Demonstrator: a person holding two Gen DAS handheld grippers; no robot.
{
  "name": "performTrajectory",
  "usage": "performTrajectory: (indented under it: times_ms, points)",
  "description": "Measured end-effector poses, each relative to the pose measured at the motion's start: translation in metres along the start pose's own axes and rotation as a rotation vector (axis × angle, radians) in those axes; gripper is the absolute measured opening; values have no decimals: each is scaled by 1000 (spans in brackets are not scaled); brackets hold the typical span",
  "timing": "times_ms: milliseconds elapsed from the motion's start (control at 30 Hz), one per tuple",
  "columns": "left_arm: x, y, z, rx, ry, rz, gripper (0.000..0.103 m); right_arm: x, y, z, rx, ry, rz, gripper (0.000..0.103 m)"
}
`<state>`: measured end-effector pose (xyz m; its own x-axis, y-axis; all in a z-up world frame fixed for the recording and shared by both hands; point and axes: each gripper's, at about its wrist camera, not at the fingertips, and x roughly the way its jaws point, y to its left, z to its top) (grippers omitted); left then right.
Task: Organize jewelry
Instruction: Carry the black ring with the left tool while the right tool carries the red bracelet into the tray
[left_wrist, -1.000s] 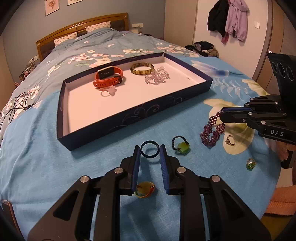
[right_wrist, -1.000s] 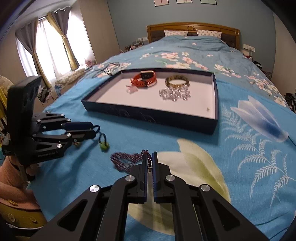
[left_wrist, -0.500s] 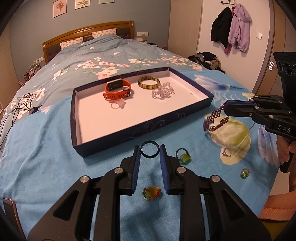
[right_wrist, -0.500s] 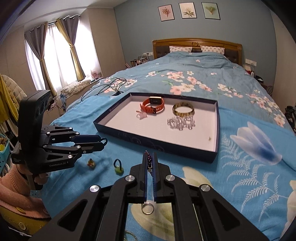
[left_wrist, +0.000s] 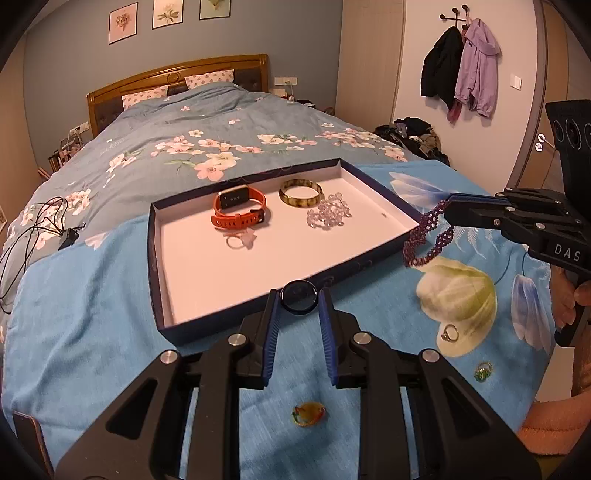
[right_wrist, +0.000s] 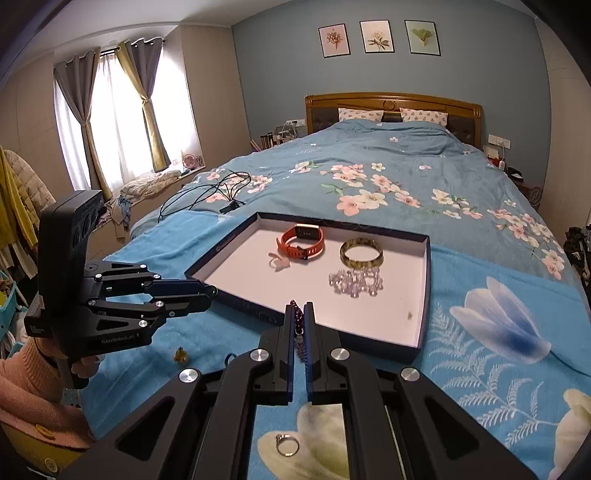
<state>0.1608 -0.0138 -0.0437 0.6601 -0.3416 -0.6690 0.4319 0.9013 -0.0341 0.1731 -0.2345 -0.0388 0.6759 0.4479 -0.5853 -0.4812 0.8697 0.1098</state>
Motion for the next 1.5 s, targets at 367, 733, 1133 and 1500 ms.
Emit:
performTrajectory:
  times_ms: [367,733,1133,1500]
  points:
    - [14,11,14,-13,3,7,22,10,-10,20,13,-26,0,3]
    - [32,18,28,-11,13,23,22,32,-23,32,51,-16,8,3]
    - [58,28,35,-27,49,42,22,61,-37,37,94,13,22,3]
    - [75,32,38,-22,77,56,22,81,-44,37,134,40,36,3]
